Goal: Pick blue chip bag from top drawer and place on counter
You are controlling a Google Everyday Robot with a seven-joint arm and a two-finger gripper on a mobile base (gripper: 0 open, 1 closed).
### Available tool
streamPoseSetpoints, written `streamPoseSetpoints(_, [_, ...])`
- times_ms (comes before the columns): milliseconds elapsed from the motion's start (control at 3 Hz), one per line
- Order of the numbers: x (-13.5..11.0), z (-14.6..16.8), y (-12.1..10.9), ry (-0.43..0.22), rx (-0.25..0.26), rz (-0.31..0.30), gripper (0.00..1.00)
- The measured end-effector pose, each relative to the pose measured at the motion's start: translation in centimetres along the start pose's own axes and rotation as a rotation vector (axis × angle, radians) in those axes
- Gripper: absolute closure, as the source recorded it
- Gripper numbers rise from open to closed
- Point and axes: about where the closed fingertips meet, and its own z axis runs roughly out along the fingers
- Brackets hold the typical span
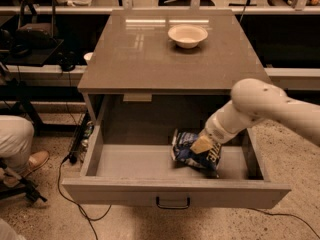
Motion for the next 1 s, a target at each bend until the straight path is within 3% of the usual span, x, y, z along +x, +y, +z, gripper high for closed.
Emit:
streamPoseSetpoints(333, [-0.4, -6.0, -1.1, -0.182, 0.005, 0.001, 0.95])
streamPoseSetpoints(667, [-0.3, -15.0, -2.6, -0.339, 0.061, -0.034, 1.0])
streamPoseSetpoints(1000, [-0.1, -21.9, -3.9, -0.399, 0.129, -0.061, 1.0])
